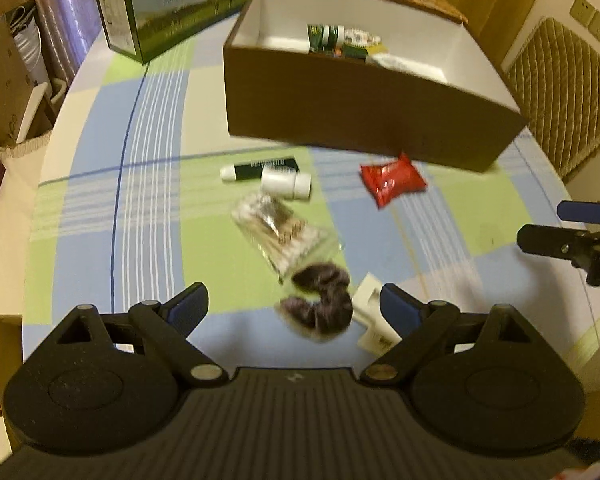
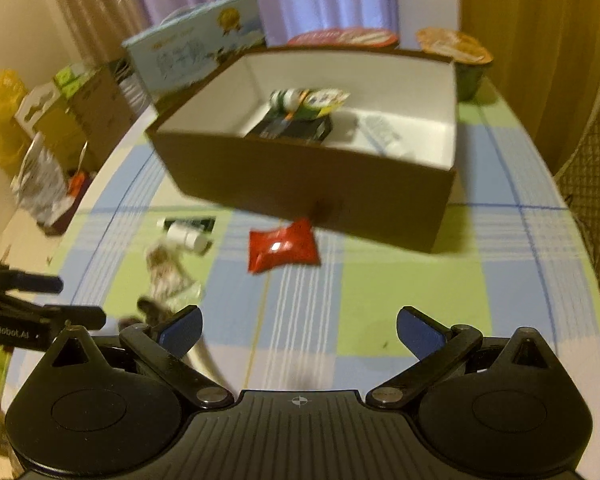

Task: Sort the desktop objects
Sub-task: 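Move both tools down toward the scrunchie and hair clip on the table, then grasp the white hair clip with the right tool while the left grasps the scrunchie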

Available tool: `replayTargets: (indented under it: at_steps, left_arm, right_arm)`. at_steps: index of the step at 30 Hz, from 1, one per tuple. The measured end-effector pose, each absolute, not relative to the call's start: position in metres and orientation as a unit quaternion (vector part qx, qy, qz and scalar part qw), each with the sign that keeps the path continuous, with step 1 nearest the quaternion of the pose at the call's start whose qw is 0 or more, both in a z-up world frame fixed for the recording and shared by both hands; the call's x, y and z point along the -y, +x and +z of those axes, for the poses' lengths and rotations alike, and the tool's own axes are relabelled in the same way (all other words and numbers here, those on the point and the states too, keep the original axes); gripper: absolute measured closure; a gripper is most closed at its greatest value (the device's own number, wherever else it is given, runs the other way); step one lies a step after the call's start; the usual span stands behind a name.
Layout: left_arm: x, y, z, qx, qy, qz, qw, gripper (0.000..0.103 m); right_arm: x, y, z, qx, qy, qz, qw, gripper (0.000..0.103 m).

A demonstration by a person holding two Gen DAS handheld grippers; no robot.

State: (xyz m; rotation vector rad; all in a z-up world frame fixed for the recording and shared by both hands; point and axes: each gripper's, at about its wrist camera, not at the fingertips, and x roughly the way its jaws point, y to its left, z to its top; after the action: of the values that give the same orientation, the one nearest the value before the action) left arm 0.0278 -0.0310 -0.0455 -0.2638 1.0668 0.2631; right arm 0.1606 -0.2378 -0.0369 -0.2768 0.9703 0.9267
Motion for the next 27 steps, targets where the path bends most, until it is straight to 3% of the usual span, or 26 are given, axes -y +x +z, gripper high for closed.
replayTargets:
  at_steps: [15,27]
  left_arm:
    - [0.033,0.017,-0.072,-0.531,-0.129,0.125,0.828,0.012]
    - [0.027,0.010,-0.089,-0.544,-0.134,0.139,0.817,0.012]
  right_arm:
    - [0.220,0.123,-0.075,-0.467,-0.194,0.459,0.731,0.004]
    - [0.207,0.106,-0.100,-0.471,-0.210,0.507,0.691,0.029]
